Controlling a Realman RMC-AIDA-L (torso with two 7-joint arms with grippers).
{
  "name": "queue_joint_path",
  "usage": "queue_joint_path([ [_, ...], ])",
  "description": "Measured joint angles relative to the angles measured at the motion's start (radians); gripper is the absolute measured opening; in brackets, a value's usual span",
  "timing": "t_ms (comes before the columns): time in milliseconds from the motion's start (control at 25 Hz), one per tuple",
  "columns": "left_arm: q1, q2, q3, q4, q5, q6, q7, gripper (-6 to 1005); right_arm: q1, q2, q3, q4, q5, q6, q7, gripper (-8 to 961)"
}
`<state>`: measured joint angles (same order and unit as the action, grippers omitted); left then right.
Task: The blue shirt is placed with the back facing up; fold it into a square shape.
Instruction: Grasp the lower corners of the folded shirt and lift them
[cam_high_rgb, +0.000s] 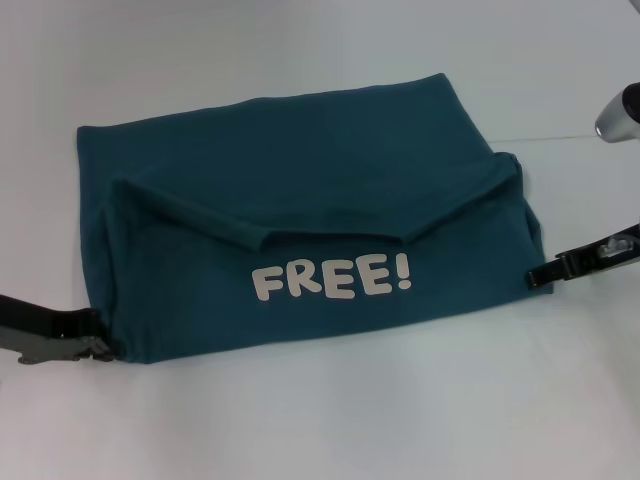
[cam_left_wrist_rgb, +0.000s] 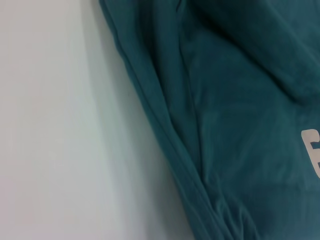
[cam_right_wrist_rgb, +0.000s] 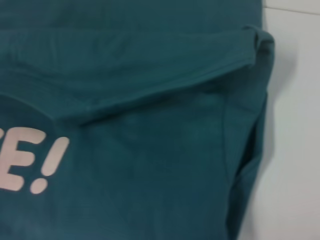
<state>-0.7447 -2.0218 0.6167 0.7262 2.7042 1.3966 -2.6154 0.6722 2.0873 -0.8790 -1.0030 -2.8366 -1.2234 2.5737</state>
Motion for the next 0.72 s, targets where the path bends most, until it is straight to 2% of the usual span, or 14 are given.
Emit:
queue_joint_path([
  [200, 0.004, 0.000, -0.001, -0.001, 0.000, 0.000, 0.006, 34, 0.010, 0.000, 0.000, 0.051, 0.010, 0.037, -0.003, 915],
  [440, 0.008, -0.001, -0.002, -0.001, 0.000, -0.003, 0.008, 34, 0.013, 0.002, -0.002, 0.088, 0.015, 0.076, -0.010, 867],
  [720, 0.008, -0.004, 0.000, -0.001, 0.000, -0.005, 0.012, 33, 0.024, -0.006, 0.003, 0.164, 0.038, 0.130, -0.030, 812],
])
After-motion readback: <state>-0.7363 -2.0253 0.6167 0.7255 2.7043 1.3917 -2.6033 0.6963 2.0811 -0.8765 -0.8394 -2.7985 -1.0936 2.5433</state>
